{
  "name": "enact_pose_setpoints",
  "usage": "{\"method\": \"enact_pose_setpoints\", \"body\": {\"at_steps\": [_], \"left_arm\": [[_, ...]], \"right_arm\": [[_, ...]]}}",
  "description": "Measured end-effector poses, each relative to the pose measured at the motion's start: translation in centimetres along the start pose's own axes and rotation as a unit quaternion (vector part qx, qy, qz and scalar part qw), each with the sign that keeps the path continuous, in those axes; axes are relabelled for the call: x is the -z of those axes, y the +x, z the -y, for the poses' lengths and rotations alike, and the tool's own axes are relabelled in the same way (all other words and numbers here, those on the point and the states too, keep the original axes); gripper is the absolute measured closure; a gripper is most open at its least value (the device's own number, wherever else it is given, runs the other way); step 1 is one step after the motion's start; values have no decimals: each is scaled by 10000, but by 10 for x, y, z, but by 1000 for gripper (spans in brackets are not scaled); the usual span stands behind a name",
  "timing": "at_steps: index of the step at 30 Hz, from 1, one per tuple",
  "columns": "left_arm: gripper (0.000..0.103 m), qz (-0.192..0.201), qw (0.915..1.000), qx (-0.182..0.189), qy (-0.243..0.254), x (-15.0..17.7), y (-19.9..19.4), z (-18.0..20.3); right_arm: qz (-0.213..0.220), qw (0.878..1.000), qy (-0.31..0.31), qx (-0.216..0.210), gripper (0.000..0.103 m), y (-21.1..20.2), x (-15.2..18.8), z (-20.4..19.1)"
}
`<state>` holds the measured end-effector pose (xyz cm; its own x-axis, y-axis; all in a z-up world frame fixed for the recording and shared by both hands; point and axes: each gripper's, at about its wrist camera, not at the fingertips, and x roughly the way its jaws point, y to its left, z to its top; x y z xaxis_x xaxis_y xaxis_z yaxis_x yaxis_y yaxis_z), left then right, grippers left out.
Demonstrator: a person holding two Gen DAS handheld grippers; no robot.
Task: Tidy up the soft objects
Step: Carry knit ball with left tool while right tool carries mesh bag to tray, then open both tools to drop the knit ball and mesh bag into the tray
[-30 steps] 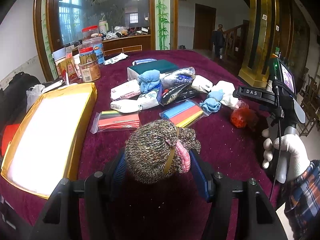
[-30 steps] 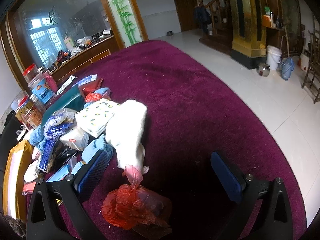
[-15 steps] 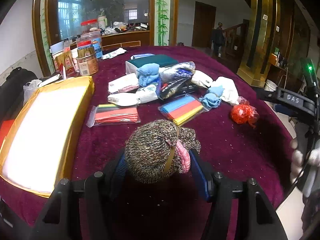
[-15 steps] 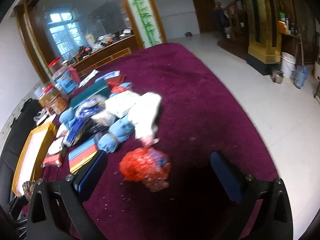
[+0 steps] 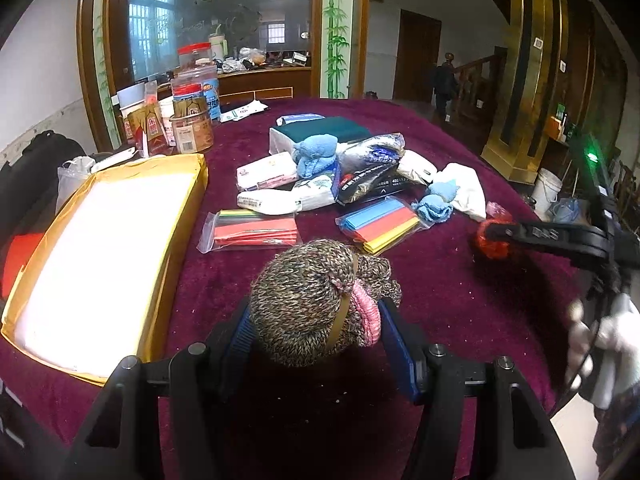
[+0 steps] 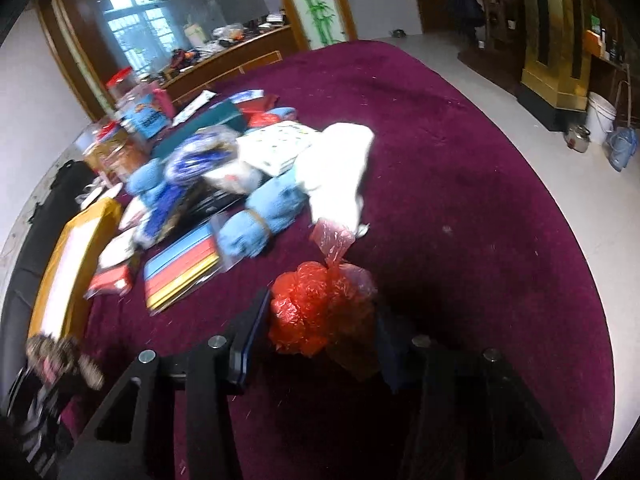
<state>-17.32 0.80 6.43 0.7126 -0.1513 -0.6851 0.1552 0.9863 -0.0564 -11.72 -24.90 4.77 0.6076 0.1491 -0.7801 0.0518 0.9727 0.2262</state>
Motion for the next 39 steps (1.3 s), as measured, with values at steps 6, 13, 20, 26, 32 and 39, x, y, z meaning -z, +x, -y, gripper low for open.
{"method": "enact_pose_setpoints", "body": {"at_steps": [6,13,20,26,32,39], "left_arm": [[38,72,9996,140,-228,-9,-16,-33],[38,243,9952,-460,-834,-41,-28,-138],[38,112,9888,-615,-1353,-73,15,-218],[38,-321,9811,-488,-1847,-96,79,-264],[35,-628,9727,-304,-2211,-102,126,-284],[31,-806,9567,52,-2795,-98,139,-294]], "right_arm": [[178,9956,-703,-589,57,-45,-1,-50],[9,9746,-1490,-1672,57,-24,-37,-165],[-149,9466,-2675,-1793,56,44,-54,-296],[-254,9382,-3208,-1276,56,103,-62,-347],[-366,9346,-3403,-965,52,147,-72,-370],[-130,9443,-3165,-885,31,140,-84,-361]]}}
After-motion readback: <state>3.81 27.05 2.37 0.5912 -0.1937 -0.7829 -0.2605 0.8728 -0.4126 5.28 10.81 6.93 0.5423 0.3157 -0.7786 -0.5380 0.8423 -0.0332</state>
